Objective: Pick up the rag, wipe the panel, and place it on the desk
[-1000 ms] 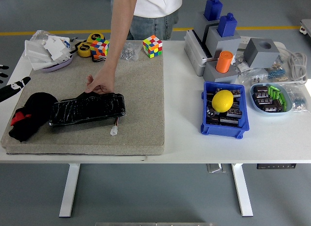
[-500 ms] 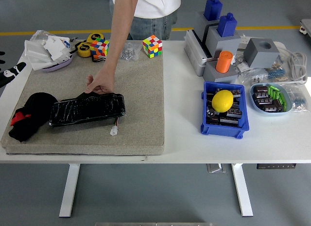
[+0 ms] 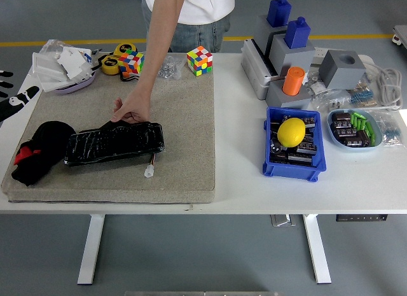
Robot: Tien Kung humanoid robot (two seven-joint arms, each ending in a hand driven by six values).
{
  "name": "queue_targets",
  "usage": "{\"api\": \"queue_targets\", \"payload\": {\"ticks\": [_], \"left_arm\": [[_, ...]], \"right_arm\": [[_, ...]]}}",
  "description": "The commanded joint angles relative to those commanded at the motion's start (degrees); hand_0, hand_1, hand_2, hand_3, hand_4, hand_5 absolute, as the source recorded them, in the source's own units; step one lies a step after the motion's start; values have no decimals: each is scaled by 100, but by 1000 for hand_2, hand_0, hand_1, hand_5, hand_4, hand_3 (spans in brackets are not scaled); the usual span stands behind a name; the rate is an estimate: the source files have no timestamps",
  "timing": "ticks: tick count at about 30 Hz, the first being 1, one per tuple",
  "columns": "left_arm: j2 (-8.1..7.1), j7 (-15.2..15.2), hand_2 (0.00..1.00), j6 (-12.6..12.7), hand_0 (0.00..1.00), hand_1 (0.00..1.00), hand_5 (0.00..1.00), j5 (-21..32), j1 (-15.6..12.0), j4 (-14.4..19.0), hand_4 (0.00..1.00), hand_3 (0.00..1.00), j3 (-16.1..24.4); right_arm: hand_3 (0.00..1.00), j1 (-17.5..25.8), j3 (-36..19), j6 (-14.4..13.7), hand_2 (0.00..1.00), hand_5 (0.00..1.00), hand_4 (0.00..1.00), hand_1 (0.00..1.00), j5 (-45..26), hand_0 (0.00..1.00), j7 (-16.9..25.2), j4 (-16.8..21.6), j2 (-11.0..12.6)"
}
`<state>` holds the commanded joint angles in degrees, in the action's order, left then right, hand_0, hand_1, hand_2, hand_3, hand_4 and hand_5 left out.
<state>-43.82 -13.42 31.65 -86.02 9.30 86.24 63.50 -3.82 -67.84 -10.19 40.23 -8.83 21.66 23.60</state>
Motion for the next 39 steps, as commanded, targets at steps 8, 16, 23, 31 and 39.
{"api": "queue_targets", "payload": {"ticks": [8,16,23,31,39], "left_arm": [[3,-103,657,7,360,584,742,-132,-47,188,998,754,71],[102,-52,652,44,361,584,675,-65,-66,143,998,753,209],[245,111,638,131,362,581,580,177,7,114,969,744,356],[373,419,631,284,372,575,553,607,28,46,928,741,412],[459,545,630,335,380,574,535,807,-2,40,908,742,500]], "right_arm": [[589,-7,32,-14,689,572,953,636,-12,751,3,37,28],[589,25,46,-21,689,572,954,636,-42,751,25,70,-5],[590,66,-94,-11,689,573,954,636,-33,751,45,70,-107],[589,47,-129,-23,690,573,954,636,-22,751,57,83,-120],[590,59,-136,-24,690,573,954,637,-7,752,47,96,-100]]}}
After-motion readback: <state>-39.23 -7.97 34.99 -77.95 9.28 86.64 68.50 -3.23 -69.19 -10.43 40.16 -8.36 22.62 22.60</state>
